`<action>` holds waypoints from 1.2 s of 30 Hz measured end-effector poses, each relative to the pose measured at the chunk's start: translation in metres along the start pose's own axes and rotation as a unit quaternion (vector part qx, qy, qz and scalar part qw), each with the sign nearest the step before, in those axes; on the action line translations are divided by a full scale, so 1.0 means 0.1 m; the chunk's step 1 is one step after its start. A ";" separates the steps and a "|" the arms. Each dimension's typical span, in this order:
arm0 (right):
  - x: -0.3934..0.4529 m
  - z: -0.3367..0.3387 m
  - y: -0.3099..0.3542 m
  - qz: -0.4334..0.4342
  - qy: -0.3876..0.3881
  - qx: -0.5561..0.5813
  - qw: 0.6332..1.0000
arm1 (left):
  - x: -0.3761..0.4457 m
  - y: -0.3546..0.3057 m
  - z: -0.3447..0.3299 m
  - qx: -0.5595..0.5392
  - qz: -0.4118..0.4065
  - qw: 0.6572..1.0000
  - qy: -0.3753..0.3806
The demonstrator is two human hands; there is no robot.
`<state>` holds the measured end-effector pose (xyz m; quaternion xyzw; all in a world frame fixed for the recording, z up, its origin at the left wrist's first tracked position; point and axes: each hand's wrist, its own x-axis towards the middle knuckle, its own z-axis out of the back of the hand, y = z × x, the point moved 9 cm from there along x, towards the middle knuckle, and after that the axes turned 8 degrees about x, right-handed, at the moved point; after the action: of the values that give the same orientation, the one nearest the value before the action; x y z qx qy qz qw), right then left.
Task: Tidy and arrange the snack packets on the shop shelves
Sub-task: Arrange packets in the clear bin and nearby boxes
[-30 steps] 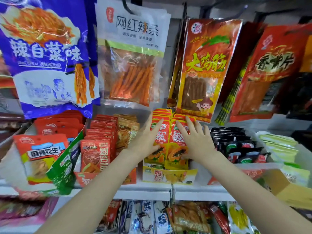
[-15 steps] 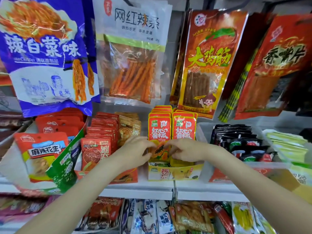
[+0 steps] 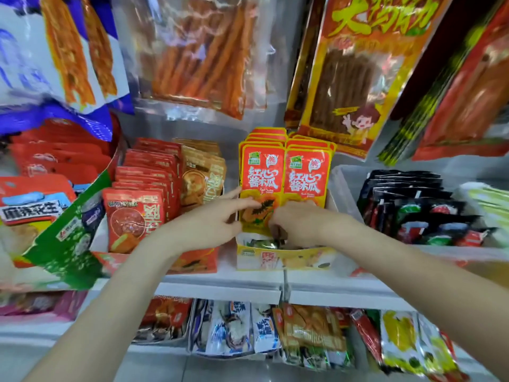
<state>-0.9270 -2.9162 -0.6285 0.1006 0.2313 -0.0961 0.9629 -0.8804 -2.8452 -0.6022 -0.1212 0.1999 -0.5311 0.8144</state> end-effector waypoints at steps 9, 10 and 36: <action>-0.29 0.42 -0.12 -0.012 -0.098 0.104 0.990 | -0.07 0.02 0.01 -0.120 -0.037 0.992 -0.024; -0.36 0.49 -0.14 -0.021 -0.124 0.109 0.986 | -0.10 0.01 0.05 -0.137 -0.037 0.989 -0.042; -2.00 -2.69 -0.71 -0.245 -0.294 0.633 0.673 | -0.68 -0.22 -1.99 -0.029 0.021 0.999 0.025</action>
<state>-1.2326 -2.8927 -0.7805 0.5919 -0.1639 -0.4769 0.6288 -1.0130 -2.7889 -0.7567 -0.1270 0.2384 -0.5108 0.8161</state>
